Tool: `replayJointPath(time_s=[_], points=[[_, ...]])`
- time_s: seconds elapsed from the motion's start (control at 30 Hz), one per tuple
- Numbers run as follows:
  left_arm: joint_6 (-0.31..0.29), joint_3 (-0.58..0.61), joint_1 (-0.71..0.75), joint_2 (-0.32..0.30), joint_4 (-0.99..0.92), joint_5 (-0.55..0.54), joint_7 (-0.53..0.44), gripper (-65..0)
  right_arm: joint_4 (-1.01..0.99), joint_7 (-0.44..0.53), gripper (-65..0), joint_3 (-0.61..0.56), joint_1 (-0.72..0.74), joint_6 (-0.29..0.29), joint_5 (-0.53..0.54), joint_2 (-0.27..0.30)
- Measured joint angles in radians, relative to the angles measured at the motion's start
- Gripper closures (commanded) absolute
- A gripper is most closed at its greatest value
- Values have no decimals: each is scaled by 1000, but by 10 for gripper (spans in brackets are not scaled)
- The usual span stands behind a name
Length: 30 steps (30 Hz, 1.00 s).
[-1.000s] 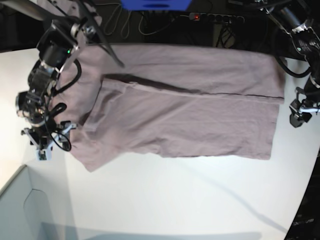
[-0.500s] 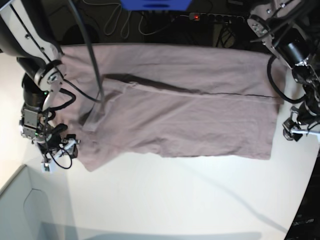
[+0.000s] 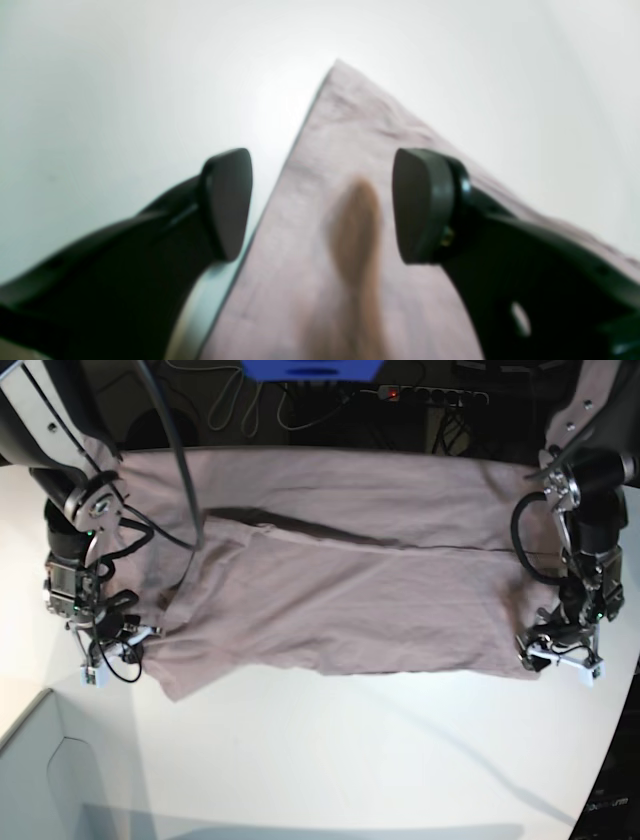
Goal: Layout the t-shirt on the table in an organized manner, then fold the t-shirt properly
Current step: 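Move both grippers to the shirt hem corners and grasp them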
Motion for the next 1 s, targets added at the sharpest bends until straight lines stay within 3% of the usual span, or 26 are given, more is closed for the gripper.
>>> replayJointPath(time_s=[0.07,0.17,0.43,0.5,0.67,0.87,1.0], points=[[0,55,-10,3,-56,-2,-90,-424,0,6,0,0,-8,0,5,-1],[-1,112,-15,8,-75,-3,-129,-424,1,25,0,0,-16,0,8,-2],[-1,122,-15,15,-79,-6,-145,-414,1,25,0,0,-16,0,7,-2],[-4,122,-19,13,-115,-11,-175,-336,4,24,0,0,-16,0,7,-3],[-4,121,-18,3,-131,-24,-168,0,5,21,0,0,-16,0,7,-3],[-4,121,-19,6,-132,-25,-165,0,15,10,0,2,-14,0,6,-5],[-4,121,-21,5,-132,-29,-158,0,159,-66,0,5,-41,2,-24,-60]])
